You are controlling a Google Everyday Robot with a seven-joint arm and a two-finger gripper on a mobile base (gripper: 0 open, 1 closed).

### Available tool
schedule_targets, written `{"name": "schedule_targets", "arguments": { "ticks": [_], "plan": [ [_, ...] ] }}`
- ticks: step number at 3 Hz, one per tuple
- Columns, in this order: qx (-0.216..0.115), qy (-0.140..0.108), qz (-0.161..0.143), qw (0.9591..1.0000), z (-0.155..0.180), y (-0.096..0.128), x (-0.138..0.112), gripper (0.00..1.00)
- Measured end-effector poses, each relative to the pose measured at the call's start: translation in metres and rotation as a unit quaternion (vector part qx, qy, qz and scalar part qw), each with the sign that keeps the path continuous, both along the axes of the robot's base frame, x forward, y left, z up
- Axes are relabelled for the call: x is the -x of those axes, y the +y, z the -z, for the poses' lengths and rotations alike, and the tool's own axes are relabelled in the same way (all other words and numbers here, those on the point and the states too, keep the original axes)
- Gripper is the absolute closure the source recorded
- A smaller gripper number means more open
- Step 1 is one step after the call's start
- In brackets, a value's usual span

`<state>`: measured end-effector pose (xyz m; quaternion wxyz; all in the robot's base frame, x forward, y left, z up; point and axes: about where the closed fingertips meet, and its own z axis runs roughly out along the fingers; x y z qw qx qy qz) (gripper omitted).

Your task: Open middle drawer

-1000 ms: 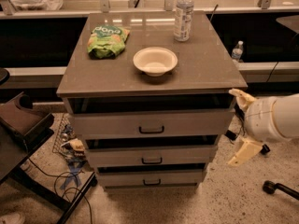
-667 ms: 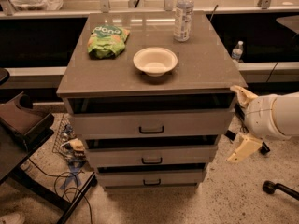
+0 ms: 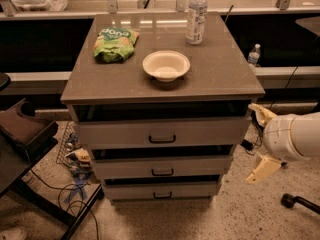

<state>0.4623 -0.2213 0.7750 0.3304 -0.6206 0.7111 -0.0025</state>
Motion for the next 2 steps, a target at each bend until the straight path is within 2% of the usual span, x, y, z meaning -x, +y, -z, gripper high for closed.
{"name": "schedule_targets", "arguments": {
  "ticks": [1, 2],
  "plan": [
    [-0.005, 0.002, 0.003, 1.0000, 0.066, -0.022, 0.008, 0.00],
    [-0.007, 0.002, -0.011, 0.9999, 0.114, -0.035, 0.008, 0.00]
  ]
}}
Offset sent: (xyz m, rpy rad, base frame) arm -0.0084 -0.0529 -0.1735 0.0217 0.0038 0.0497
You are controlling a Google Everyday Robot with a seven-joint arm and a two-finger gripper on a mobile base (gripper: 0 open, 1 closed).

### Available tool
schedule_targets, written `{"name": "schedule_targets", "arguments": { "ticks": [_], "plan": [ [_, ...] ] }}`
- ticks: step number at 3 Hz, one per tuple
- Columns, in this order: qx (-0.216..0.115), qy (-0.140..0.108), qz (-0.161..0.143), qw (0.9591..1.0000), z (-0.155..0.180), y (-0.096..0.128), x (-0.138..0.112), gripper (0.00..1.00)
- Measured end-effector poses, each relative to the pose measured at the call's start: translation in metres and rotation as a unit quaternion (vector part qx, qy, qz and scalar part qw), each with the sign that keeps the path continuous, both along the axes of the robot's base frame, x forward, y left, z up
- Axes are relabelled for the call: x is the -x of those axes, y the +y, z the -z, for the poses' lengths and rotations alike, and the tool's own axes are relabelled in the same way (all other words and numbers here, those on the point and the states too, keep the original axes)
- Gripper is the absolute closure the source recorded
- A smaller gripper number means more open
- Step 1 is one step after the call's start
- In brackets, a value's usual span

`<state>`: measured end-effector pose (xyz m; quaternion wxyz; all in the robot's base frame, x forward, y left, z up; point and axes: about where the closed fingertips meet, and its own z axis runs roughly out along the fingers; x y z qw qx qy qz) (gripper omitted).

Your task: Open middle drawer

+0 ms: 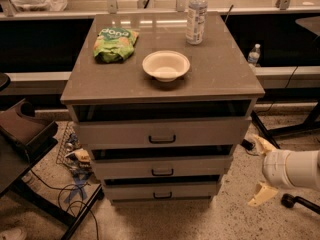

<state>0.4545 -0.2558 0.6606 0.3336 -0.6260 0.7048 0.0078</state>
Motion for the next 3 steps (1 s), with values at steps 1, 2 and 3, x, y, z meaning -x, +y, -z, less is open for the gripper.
{"name": "schedule_targets", "arguments": {
  "ticks": [1, 2, 3],
  "plan": [
    [-0.004, 0.007, -0.038, 0.9993, 0.073, 0.018, 0.007, 0.00],
    [-0.004, 0.008, -0.038, 0.9993, 0.073, 0.019, 0.007, 0.00],
    [-0.019, 0.018, -0.047, 0.9985, 0.096, 0.037, -0.006, 0.00]
  ]
}}
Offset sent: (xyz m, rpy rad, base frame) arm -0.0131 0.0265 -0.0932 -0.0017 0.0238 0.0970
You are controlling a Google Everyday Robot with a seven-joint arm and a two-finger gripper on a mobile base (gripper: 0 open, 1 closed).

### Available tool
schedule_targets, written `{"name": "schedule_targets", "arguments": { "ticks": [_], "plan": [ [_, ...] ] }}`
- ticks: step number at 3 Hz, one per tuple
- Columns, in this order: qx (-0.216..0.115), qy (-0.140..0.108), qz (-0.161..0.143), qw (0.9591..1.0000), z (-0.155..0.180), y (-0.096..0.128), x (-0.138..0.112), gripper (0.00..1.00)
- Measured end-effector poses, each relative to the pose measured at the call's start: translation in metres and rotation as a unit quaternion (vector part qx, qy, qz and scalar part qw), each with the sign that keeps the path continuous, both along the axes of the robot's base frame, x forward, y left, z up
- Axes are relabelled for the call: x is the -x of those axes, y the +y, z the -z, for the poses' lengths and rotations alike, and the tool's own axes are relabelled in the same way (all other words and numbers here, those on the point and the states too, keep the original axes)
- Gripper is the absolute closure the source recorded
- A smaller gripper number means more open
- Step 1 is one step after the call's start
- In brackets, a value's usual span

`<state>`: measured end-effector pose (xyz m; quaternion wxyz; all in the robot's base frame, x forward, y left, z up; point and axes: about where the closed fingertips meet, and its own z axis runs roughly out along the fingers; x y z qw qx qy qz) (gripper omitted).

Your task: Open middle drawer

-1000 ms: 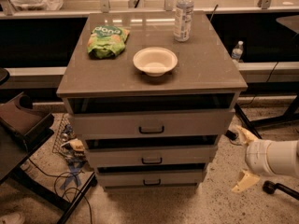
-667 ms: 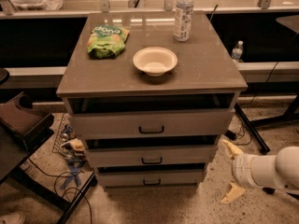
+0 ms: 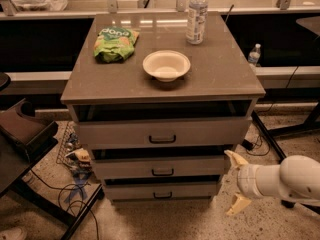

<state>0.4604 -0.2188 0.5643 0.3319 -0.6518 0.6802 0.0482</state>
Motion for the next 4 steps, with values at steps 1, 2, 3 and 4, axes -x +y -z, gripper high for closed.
{"name": "schedule_targets", "arguments": {
  "ticks": [1, 2, 3, 4],
  "plan": [
    [-0.020, 0.017, -0.013, 0.9996, 0.037, 0.027, -0.028, 0.00],
    [-0.044, 0.032, -0.031, 0.9981, 0.070, 0.059, -0.058, 0.00],
    [-0.062, 0.037, -0.036, 0.9967, 0.089, 0.080, -0.080, 0.00],
    [-0.072, 0.041, -0.030, 0.9961, 0.106, 0.093, -0.100, 0.00]
  ]
}}
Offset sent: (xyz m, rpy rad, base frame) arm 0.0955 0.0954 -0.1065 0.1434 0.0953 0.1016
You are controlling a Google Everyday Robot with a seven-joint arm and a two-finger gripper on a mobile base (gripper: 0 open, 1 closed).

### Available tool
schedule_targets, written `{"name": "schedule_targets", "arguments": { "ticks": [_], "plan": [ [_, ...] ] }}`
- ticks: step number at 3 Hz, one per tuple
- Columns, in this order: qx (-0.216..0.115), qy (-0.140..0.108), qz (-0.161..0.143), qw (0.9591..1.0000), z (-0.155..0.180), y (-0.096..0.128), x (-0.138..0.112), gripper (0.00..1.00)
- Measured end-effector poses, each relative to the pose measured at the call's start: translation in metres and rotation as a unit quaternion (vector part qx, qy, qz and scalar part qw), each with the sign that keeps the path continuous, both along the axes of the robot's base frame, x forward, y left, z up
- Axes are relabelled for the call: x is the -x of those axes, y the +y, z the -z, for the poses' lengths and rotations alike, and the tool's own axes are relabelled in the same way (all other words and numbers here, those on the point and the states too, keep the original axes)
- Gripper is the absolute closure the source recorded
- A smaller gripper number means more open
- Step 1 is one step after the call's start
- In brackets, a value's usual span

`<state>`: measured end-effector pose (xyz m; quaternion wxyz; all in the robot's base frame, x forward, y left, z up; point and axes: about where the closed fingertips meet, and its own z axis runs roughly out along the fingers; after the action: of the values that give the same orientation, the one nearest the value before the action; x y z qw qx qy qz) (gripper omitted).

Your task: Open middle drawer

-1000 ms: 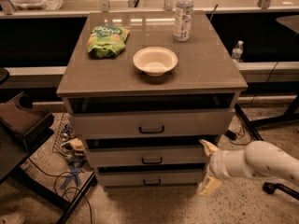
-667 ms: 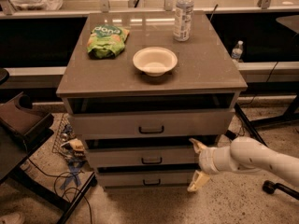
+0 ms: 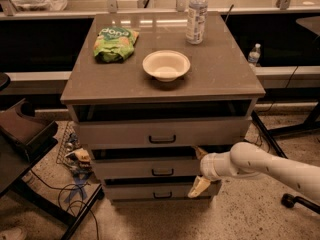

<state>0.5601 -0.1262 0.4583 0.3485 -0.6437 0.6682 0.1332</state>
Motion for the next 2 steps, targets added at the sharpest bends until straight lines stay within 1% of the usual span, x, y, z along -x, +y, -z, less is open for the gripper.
{"name": "schedule_targets", "arguments": {
  "ticks": [1, 2],
  "plan": [
    [-0.004, 0.004, 0.006, 1.0000, 0.016, 0.006, -0.015, 0.00],
    [0.000, 0.008, 0.013, 0.9999, 0.032, 0.009, -0.027, 0.13]
  ]
}}
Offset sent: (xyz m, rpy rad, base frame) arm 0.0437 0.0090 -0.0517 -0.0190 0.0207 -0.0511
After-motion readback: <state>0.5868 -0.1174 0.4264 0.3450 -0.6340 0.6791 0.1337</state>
